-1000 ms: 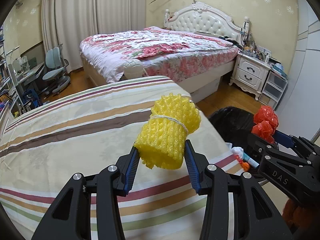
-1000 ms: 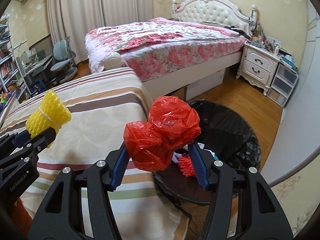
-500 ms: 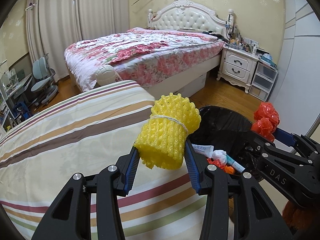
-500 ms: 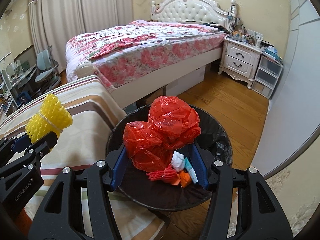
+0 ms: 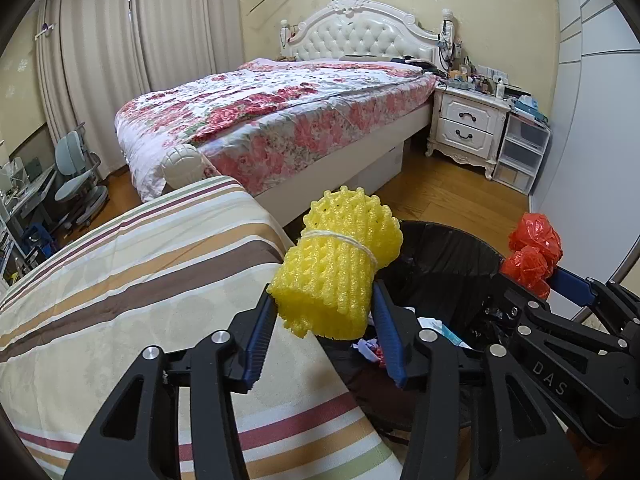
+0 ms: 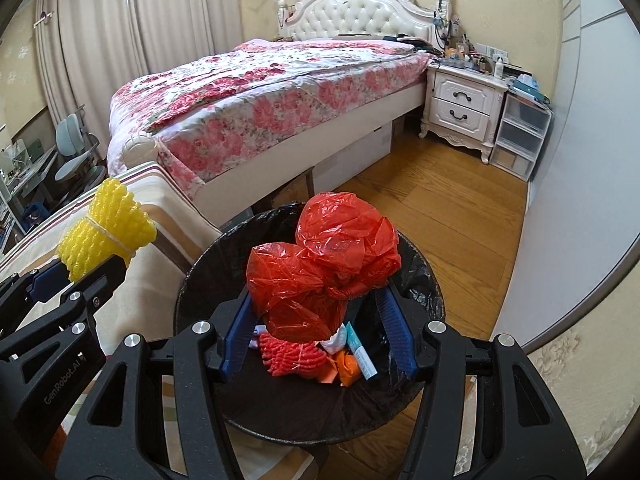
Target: Collect trash
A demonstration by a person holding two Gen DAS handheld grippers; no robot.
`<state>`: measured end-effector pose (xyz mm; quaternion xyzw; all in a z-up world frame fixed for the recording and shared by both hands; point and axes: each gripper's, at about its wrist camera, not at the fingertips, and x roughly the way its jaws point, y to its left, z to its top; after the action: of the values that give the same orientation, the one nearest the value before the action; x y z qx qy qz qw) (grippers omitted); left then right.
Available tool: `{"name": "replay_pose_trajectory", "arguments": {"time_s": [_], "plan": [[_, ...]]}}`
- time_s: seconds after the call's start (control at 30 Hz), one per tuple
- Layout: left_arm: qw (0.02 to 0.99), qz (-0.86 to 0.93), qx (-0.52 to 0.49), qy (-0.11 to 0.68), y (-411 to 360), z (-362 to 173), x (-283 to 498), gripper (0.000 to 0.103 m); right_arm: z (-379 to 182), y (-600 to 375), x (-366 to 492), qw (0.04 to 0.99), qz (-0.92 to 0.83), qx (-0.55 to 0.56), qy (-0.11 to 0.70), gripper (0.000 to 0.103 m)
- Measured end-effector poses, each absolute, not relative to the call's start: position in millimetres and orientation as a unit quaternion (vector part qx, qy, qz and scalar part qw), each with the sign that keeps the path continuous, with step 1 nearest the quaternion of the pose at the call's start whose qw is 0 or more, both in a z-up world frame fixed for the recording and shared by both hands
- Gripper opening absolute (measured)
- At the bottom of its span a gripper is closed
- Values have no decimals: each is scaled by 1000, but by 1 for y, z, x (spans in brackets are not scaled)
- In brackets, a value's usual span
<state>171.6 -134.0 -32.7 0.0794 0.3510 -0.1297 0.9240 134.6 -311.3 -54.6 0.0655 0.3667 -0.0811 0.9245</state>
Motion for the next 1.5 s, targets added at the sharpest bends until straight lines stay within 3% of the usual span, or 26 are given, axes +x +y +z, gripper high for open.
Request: {"name": "replay_pose_trajectory", "arguments": {"time_s": [0.1,0.3,1.0,1.5], "plan": [[924,-128,81,352,-137,-35,172,63,-56,-313,135,925,-88,67,364,73],[925,-121,85,350,-137,-36,172,74,-56,-318,133,924,-101,69,361,74],[937,-95,60,332,-91,-16,121,81,-31,-293,75,933,-115,58,336,85],[949,-74,46,303,-51,5,73,83,-17,-264,33,942,-94,46,319,86]]}}
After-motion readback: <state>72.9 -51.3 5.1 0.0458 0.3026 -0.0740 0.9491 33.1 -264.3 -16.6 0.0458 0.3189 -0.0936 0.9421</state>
